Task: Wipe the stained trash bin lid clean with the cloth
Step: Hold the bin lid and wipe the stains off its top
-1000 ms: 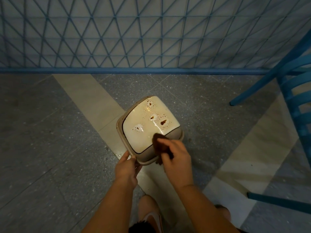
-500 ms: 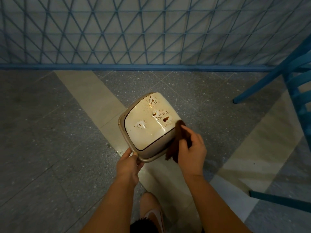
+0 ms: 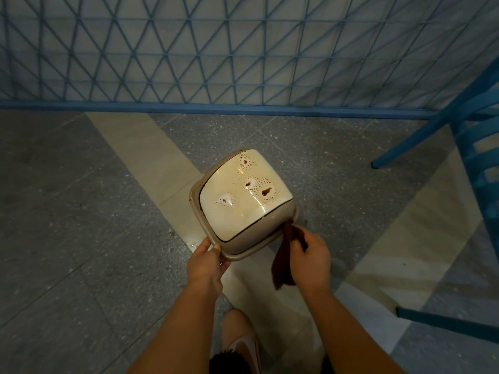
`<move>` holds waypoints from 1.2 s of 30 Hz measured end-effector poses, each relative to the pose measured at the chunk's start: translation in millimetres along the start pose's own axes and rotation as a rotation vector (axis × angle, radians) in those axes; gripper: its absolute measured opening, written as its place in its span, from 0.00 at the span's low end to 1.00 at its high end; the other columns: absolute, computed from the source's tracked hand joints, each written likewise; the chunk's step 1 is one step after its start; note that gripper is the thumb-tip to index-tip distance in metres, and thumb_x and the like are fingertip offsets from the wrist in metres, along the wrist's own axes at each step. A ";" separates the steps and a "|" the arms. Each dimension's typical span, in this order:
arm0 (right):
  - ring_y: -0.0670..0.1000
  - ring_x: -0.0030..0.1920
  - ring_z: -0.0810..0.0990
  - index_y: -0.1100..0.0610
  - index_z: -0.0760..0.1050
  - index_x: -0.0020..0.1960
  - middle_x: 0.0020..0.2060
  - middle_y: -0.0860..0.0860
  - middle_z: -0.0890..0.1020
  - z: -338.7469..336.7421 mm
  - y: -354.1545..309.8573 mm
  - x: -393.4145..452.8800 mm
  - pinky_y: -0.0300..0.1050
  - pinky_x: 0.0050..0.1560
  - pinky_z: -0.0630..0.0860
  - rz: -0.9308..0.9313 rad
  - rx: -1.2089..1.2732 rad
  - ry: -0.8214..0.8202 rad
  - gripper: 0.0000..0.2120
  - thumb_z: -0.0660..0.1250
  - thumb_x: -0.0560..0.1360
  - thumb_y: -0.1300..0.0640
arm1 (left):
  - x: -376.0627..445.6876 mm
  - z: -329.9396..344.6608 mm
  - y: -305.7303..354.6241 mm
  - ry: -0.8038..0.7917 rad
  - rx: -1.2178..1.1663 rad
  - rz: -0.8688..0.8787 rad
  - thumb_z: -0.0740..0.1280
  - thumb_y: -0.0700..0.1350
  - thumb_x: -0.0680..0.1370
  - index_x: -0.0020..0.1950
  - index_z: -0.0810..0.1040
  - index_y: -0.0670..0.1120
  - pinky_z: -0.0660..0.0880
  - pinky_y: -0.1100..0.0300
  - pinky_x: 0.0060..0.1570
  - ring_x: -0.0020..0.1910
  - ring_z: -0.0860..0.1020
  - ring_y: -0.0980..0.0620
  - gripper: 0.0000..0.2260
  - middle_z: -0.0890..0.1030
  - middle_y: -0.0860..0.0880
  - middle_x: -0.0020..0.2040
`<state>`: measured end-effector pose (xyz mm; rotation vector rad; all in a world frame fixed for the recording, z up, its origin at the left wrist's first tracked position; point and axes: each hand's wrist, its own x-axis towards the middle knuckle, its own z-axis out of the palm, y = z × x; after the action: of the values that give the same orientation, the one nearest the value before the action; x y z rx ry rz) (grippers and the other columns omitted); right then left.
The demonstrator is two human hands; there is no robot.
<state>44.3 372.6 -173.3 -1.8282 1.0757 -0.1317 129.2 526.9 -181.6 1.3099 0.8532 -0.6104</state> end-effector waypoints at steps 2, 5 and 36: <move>0.51 0.53 0.75 0.55 0.75 0.64 0.58 0.56 0.76 -3.4 -4.5 14.5 0.42 0.56 0.70 0.015 0.006 0.049 0.16 0.60 0.79 0.62 | 1.9 -0.1 0.3 0.005 0.006 0.002 0.61 0.36 0.80 0.69 0.73 0.47 0.76 0.55 0.49 0.44 0.80 0.50 0.18 0.83 0.44 0.51; 0.46 0.48 0.73 0.54 0.74 0.65 0.57 0.54 0.75 2.6 -9.6 9.1 0.39 0.52 0.69 -0.004 -0.024 0.056 0.16 0.59 0.79 0.62 | 1.9 1.1 0.4 0.003 0.014 0.008 0.61 0.36 0.80 0.69 0.73 0.47 0.77 0.54 0.51 0.46 0.80 0.49 0.18 0.83 0.43 0.51; 0.48 0.53 0.77 0.53 0.77 0.61 0.53 0.50 0.79 21.0 1.4 -7.9 0.44 0.56 0.73 0.020 0.104 0.070 0.14 0.64 0.77 0.60 | -3.4 12.6 2.3 -0.021 -0.034 0.008 0.60 0.36 0.80 0.68 0.75 0.45 0.79 0.56 0.49 0.50 0.81 0.49 0.16 0.83 0.43 0.54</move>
<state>49.5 392.5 -182.6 -1.7296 1.1156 -0.2373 131.5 514.6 -177.0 1.2732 0.8378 -0.6002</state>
